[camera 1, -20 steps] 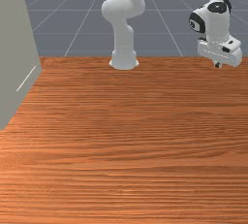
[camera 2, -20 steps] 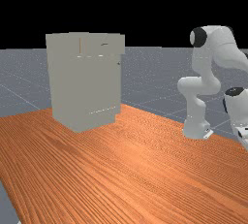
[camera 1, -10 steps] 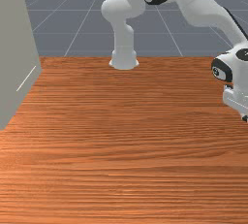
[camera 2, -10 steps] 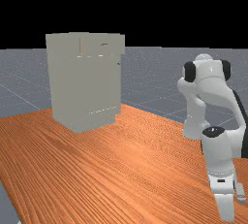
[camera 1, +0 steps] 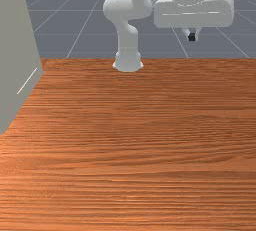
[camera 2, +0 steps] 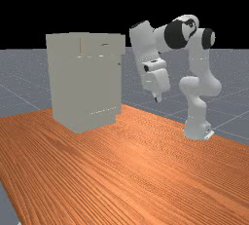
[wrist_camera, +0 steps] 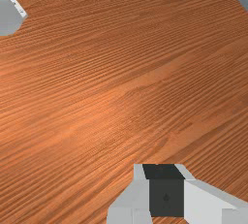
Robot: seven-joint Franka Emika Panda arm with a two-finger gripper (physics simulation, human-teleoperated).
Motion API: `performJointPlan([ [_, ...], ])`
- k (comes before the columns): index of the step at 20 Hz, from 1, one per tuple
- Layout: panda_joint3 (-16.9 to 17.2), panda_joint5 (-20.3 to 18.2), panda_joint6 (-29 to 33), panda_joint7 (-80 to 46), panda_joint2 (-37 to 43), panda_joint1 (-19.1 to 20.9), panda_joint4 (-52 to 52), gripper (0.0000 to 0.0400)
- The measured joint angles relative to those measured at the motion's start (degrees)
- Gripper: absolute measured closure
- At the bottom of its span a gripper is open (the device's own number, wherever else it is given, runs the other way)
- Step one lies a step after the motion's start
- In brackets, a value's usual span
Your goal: Close the drawer
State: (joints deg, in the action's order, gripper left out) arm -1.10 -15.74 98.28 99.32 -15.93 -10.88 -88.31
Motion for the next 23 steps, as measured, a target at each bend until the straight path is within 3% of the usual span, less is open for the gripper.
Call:
performJointPlan([
  [2,5.17,-2.55,0.72,-1.07,2.80,6.45,-3.99,0.0400],
  [3,5.83,-3.09,5.84,0.21,2.72,8.23,-7.38,0.0400],
  [6,4.75,-6.83,22.17,7.68,-6.68,9.49,-15.43,0.0400],
  [8,4.60,-7.81,24.48,9.89,-10.48,10.15,-16.43,0.0400],
  [9,4.83,-9.89,29.67,9.48,-7.35,10.40,-22.37,0.0400],
  [10,5.19,-9.15,28.03,8.58,-5.69,10.38,-22.79,0.0400],
  [11,6.14,-5.72,22.62,4.66,-4.70,9.69,-20.05,0.0400],
  [13,6.07,-6.28,18.09,4.30,0.32,10.20,-18.53,0.0400],
  [14,6.68,-2.26,13.76,0.34,0.75,9.47,-15.02,0.0400],
  [17,6.93,-3.76,7.92,8.65,0.32,11.72,-10.32,0.0400],
  [20,9.18,-2.08,1.44,21.25,-4.56,17.25,-2.38,0.0400],
  [23,11.28,-0.61,-8.69,34.95,-15.83,26.21,16.06,0.0400],
])
